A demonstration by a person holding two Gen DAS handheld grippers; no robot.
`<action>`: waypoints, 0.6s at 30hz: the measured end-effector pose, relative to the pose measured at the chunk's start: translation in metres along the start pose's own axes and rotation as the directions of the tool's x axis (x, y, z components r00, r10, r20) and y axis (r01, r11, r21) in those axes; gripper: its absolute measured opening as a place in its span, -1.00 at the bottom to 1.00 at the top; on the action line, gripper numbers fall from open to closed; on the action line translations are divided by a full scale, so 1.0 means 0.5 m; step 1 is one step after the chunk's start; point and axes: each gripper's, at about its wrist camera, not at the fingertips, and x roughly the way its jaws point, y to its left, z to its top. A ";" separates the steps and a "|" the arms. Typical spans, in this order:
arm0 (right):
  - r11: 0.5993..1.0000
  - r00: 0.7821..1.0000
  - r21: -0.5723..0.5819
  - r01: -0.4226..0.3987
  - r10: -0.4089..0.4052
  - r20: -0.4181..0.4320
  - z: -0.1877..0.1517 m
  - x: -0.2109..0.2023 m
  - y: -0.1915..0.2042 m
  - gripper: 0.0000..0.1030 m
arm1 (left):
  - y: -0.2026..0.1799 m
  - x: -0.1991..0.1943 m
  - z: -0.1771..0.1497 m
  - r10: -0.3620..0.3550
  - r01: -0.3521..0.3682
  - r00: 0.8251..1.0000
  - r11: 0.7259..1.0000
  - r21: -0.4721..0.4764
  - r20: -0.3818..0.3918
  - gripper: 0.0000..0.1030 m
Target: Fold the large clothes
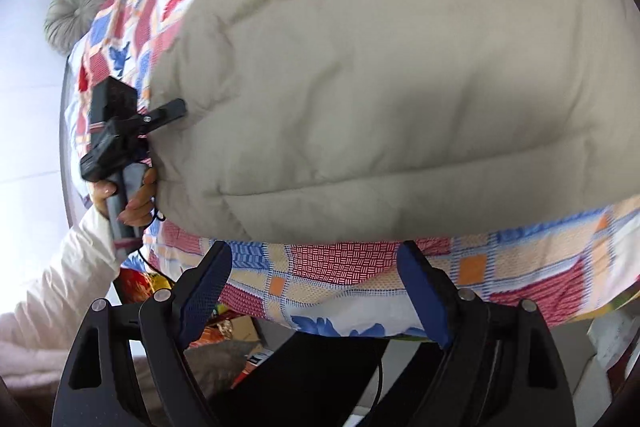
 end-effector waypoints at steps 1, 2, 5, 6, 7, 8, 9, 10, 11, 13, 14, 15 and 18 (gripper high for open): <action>1.000 1.000 -0.021 0.007 -0.007 0.014 0.007 -0.015 0.006 0.68 | -0.003 -0.001 0.001 -0.008 0.008 1.000 1.000 0.011 0.001 0.10; 0.999 0.999 -0.039 0.021 -0.019 0.037 0.015 -0.032 0.010 0.68 | -0.004 -0.005 -0.003 -0.034 0.034 0.999 0.999 0.010 -0.001 -0.25; 0.992 0.983 -0.068 0.109 -0.098 0.155 0.044 -0.073 0.012 0.68 | -0.035 -0.015 -0.008 -0.009 0.008 1.000 0.999 0.041 0.007 -0.49; 0.988 0.972 -0.062 0.144 -0.130 0.194 0.055 -0.082 0.011 0.67 | -0.045 -0.020 -0.010 0.001 -0.001 1.000 0.999 0.047 0.008 -0.52; 0.985 0.963 -0.054 0.164 -0.148 0.225 0.065 -0.085 0.008 0.42 | -0.060 -0.026 -0.011 0.007 -0.008 1.000 0.999 0.048 0.010 -0.54; 0.982 0.954 -0.044 0.183 -0.166 0.251 0.078 -0.085 0.005 0.12 | -0.071 -0.035 -0.013 0.004 -0.005 1.000 0.999 0.047 0.012 -0.56; 0.978 0.945 -0.031 0.205 -0.189 0.268 0.090 -0.081 -0.002 -0.53 | -0.090 -0.047 -0.014 -0.007 0.006 1.000 0.999 0.049 0.019 -0.56; 0.974 0.936 -0.020 0.224 -0.209 0.284 0.104 -0.077 -0.015 -0.66 | -0.110 -0.060 -0.017 -0.023 0.022 0.999 0.998 0.052 0.024 -0.56; 0.975 0.928 -0.012 0.223 -0.209 0.310 0.115 -0.070 -0.025 -0.68 | -0.128 -0.071 -0.020 -0.041 0.040 0.999 0.998 0.056 0.028 -0.56; 0.978 0.923 0.002 0.209 -0.198 0.331 0.135 -0.054 -0.039 -0.76 | -0.181 -0.096 -0.024 -0.099 0.097 0.994 0.993 0.070 0.036 -0.56; 0.982 0.925 0.002 0.187 -0.176 0.338 0.145 -0.044 -0.048 -0.76 | -0.207 -0.104 -0.024 -0.121 0.117 0.992 0.990 0.081 0.038 -0.56; 0.984 0.925 -0.001 0.177 -0.167 0.341 0.152 -0.037 -0.056 -0.76 | -0.242 -0.112 -0.023 -0.144 0.140 0.989 0.985 0.096 0.038 -0.56; 0.993 0.934 -0.004 0.122 -0.113 0.338 0.174 0.000 -0.072 -0.77 | -0.345 -0.107 -0.015 -0.178 0.174 0.984 0.975 0.134 0.021 -0.56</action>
